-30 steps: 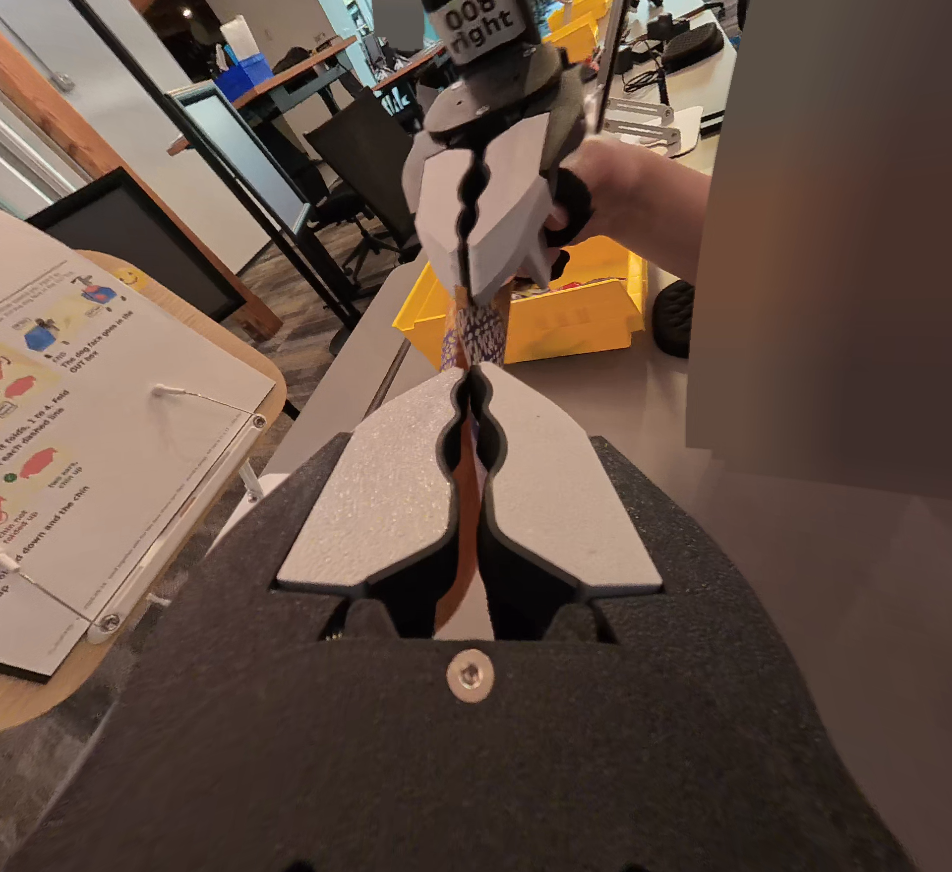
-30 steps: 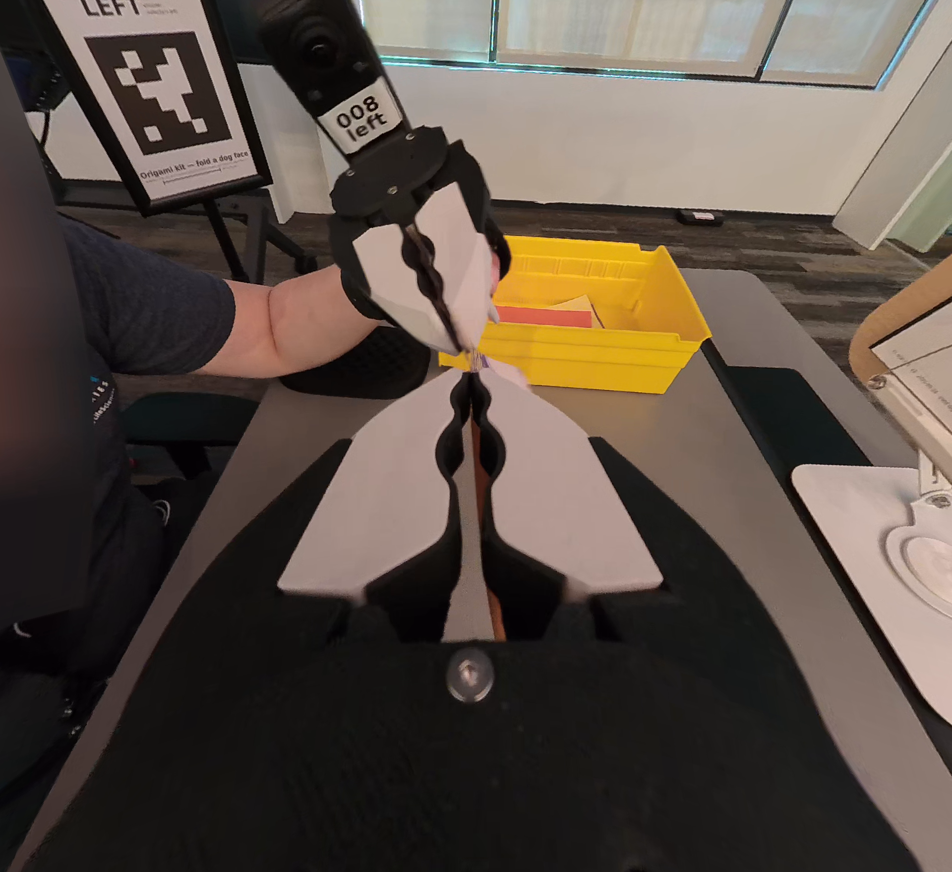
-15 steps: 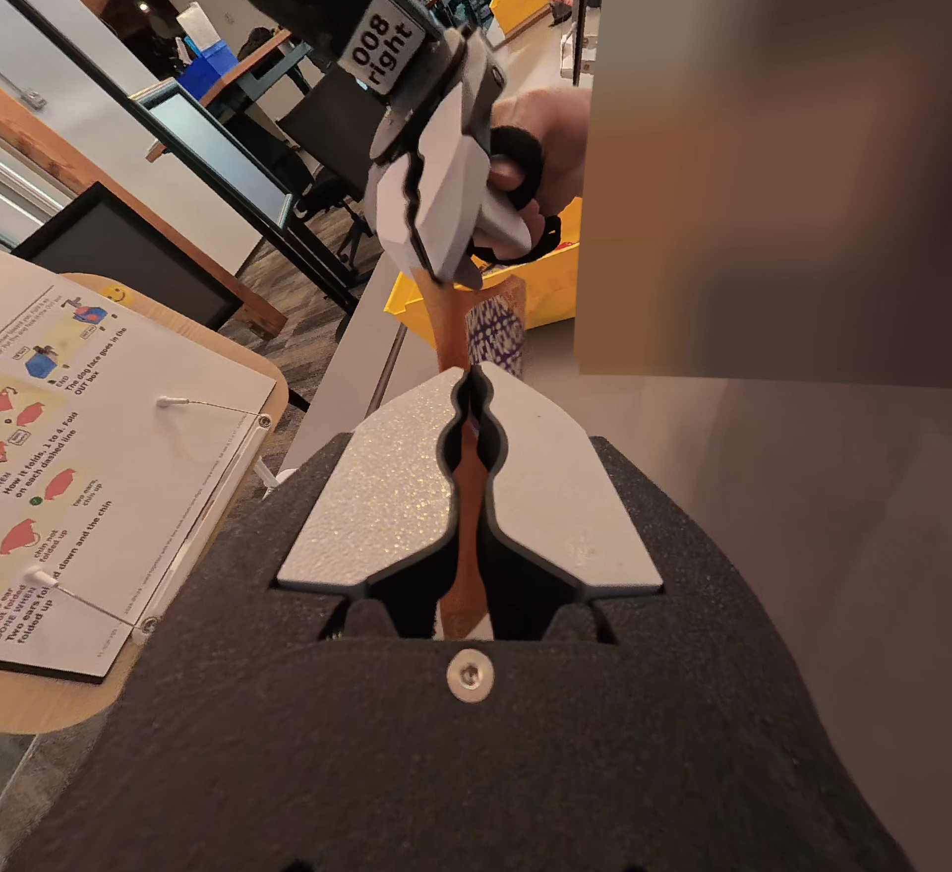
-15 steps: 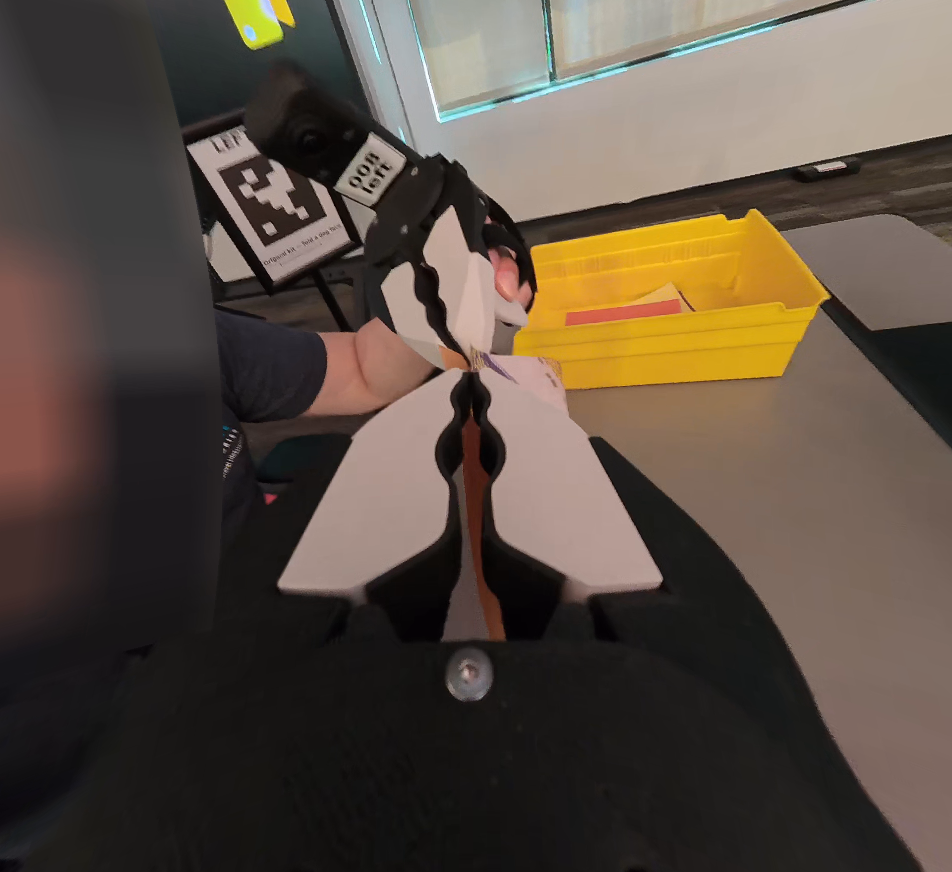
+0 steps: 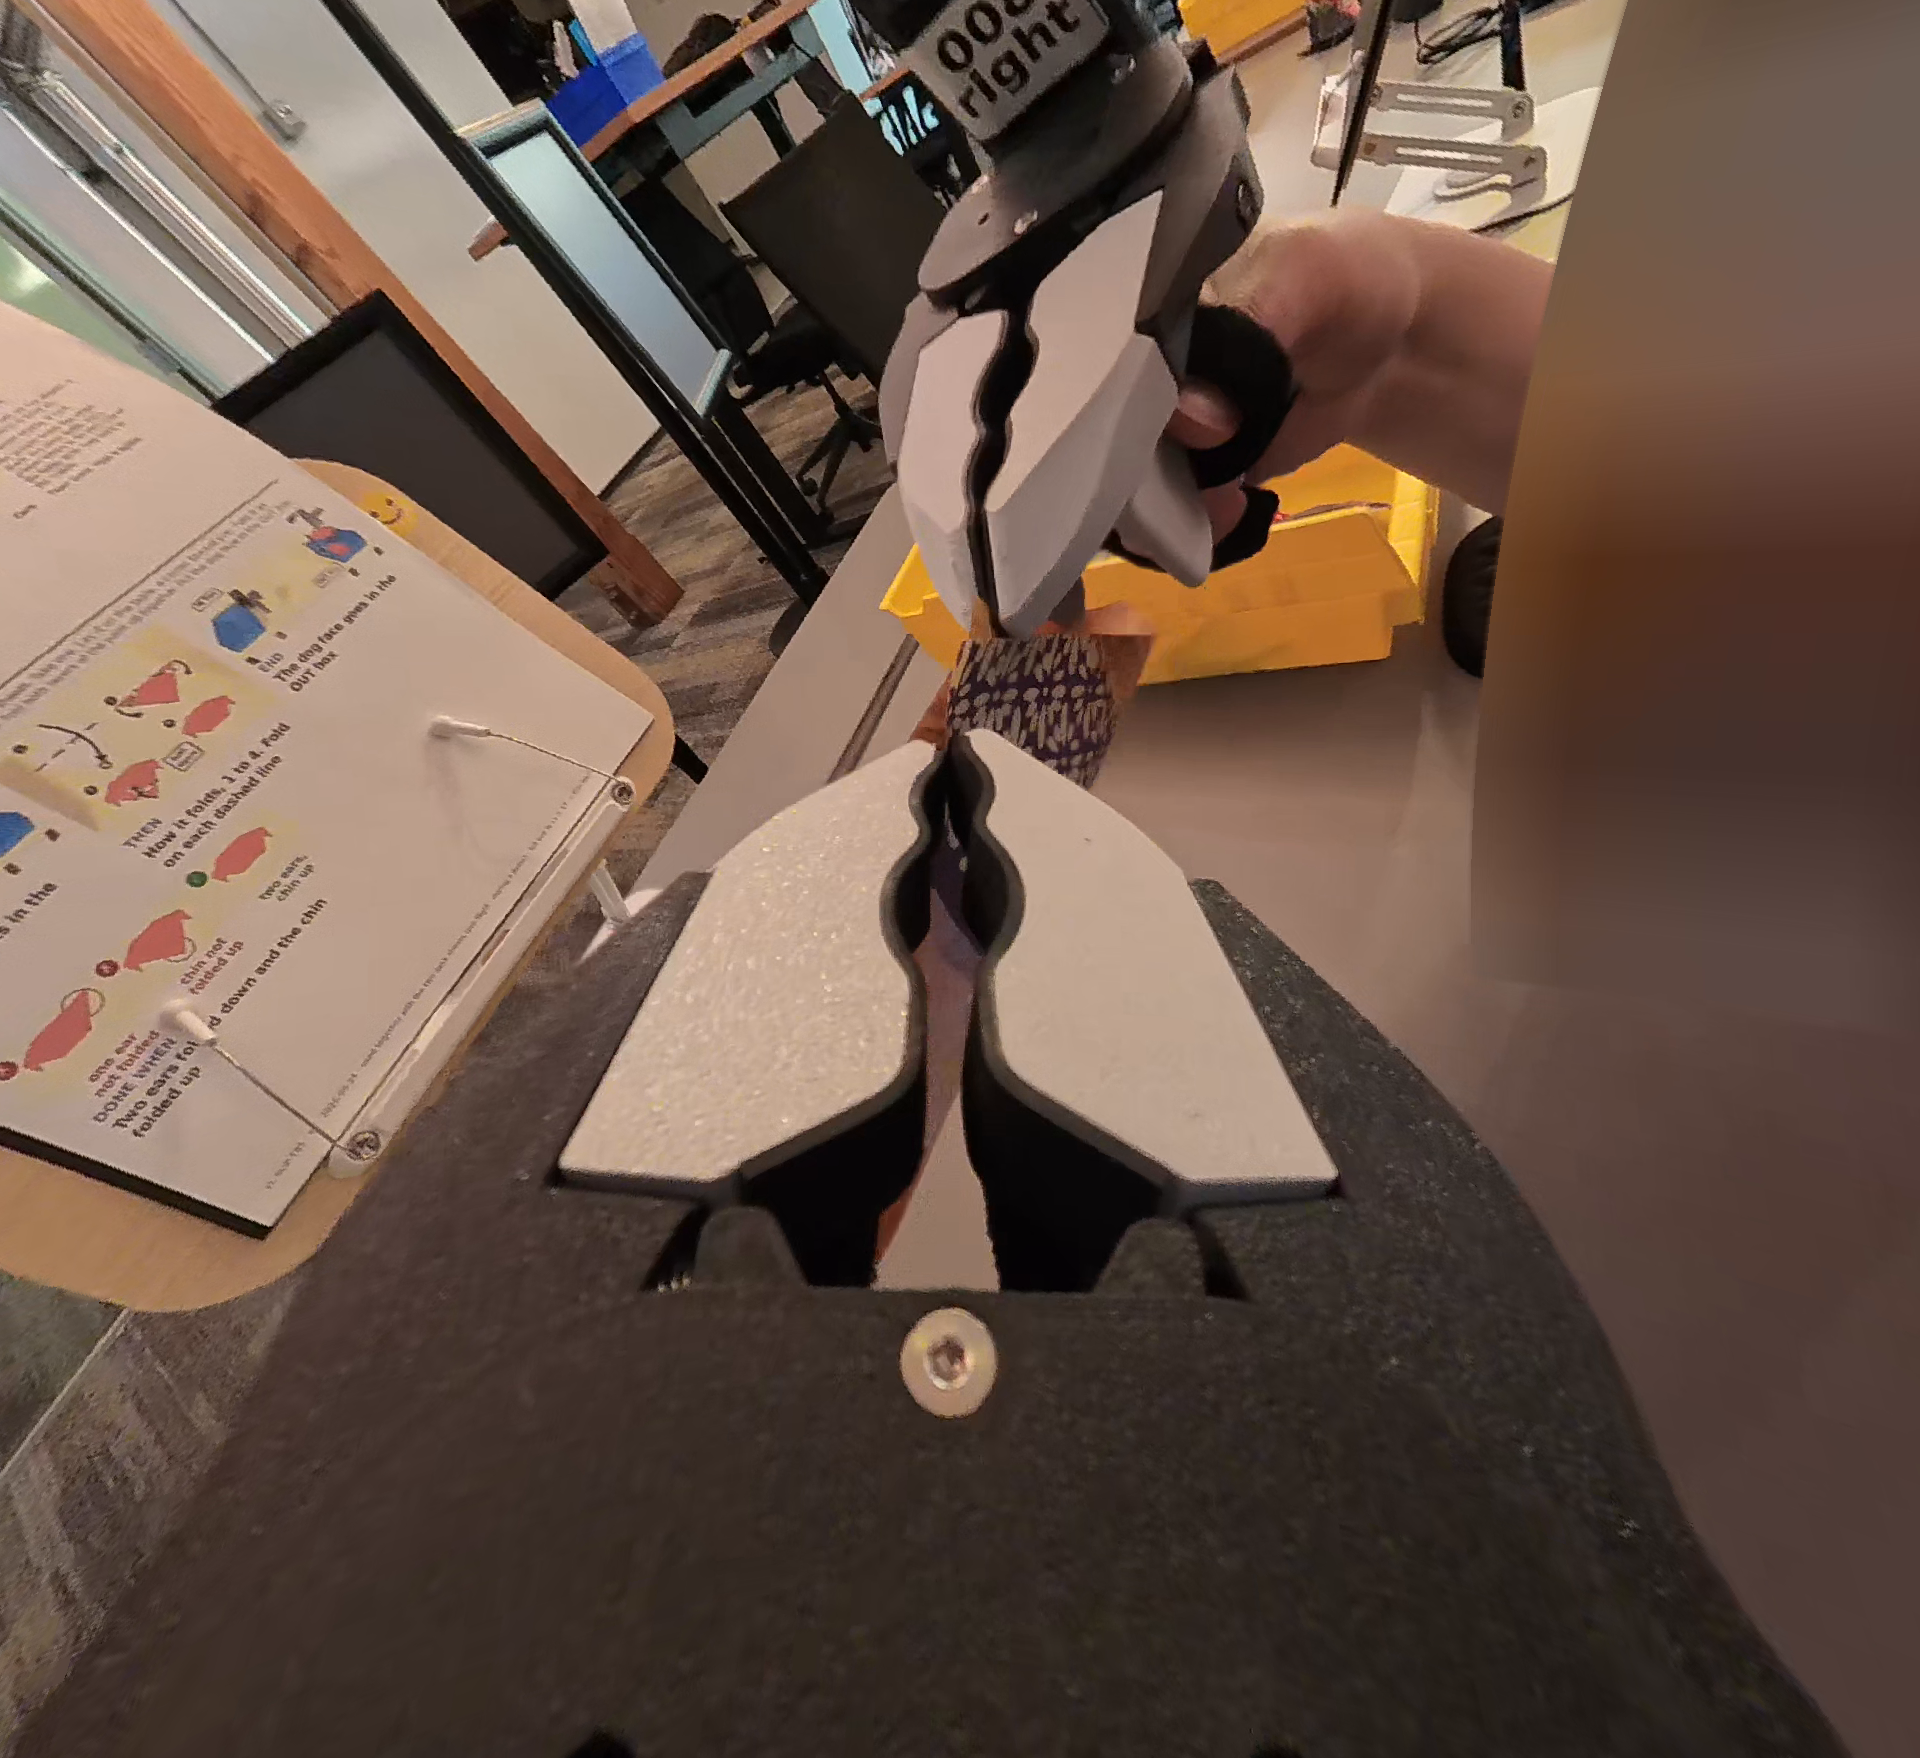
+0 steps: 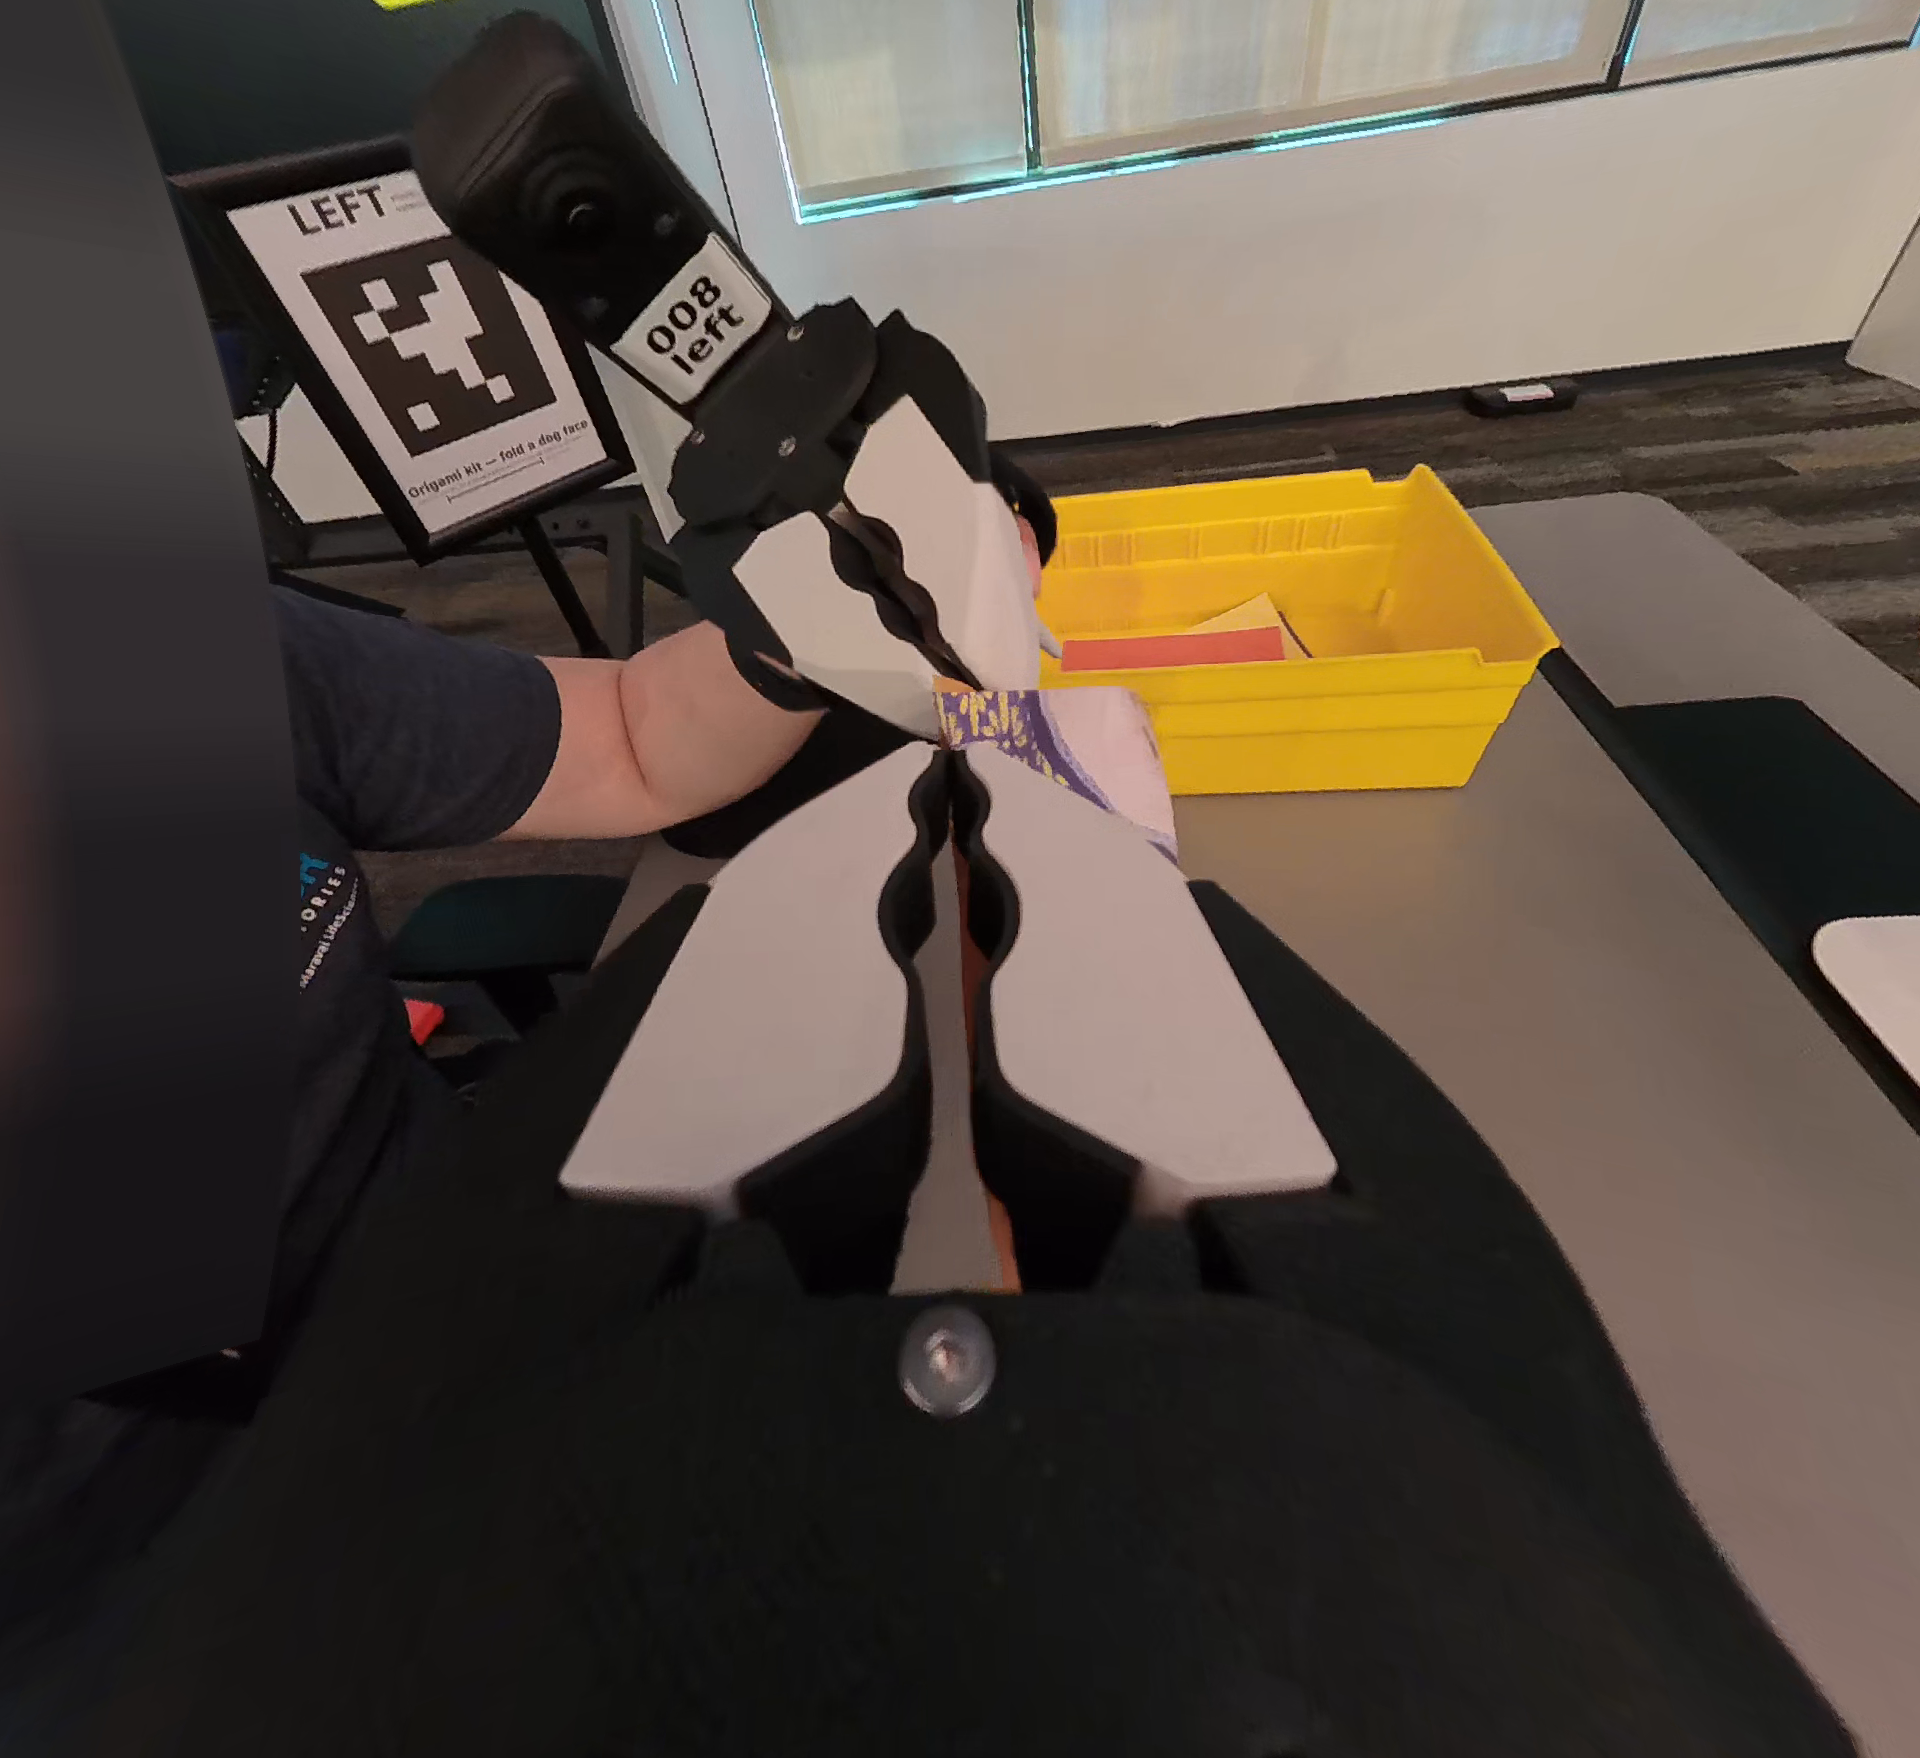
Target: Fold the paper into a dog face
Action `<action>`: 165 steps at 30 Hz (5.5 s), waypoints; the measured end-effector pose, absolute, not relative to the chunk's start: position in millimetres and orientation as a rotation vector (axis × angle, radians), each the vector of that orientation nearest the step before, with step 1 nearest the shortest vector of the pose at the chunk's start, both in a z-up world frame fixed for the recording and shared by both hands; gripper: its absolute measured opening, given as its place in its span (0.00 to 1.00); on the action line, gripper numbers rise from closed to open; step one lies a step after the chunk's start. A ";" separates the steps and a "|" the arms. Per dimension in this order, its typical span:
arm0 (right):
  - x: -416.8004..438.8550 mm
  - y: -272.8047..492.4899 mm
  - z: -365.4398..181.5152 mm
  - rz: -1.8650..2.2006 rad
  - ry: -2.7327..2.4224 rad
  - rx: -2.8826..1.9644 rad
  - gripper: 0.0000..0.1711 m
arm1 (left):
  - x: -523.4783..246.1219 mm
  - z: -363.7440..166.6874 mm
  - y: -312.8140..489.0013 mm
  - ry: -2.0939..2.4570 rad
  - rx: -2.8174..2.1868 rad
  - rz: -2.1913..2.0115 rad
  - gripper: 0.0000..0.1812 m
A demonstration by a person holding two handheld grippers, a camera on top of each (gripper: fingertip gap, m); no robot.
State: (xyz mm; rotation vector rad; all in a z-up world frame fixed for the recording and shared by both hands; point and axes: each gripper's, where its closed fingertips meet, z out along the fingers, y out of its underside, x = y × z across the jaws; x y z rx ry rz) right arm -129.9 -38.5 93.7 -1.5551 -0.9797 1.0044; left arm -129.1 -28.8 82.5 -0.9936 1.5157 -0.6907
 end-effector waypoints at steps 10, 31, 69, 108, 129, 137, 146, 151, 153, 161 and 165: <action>-133.7 -31.3 96.9 0.980 -0.928 -1.520 0.01 | -129.0 93.2 -26.2 1.427 -0.971 -0.636 0.00; -147.3 -29.6 100.8 1.139 -0.840 -1.470 0.07 | -132.0 95.7 -12.1 1.345 -1.002 -0.416 0.00; -138.1 -40.1 94.7 0.669 -1.103 -1.439 0.04 | -137.3 77.5 -36.0 1.561 -1.117 -0.823 0.00; -130.3 -46.6 106.1 0.923 -0.978 -1.519 0.01 | -137.0 69.1 -42.6 1.614 -1.150 -0.938 0.00; -134.7 -50.4 99.7 0.745 -1.060 -1.514 0.01 | -127.2 62.3 -44.0 1.592 -1.189 -1.036 0.00; -136.9 -55.7 110.2 0.924 -1.017 -1.476 0.06 | -128.8 65.2 -48.5 1.604 -1.162 -1.012 0.00; -133.8 -52.7 108.0 0.916 -1.003 -1.498 0.01 | -128.7 62.9 -52.6 1.631 -1.151 -1.002 0.00; -133.8 -51.7 105.4 0.834 -1.022 -1.502 0.01 | -126.9 62.5 -56.3 1.630 -1.168 -1.070 0.03; -134.9 -51.6 103.7 0.808 -1.034 -1.502 0.01 | -126.8 62.0 -57.4 1.633 -1.168 -1.084 0.01; -134.5 -50.7 103.8 0.722 -1.049 -1.472 0.01 | -126.2 64.4 -60.9 1.625 -1.158 -1.114 0.02; -135.0 -49.9 101.1 0.711 -1.057 -1.474 0.01 | -125.5 66.8 -62.0 1.612 -1.149 -1.125 0.03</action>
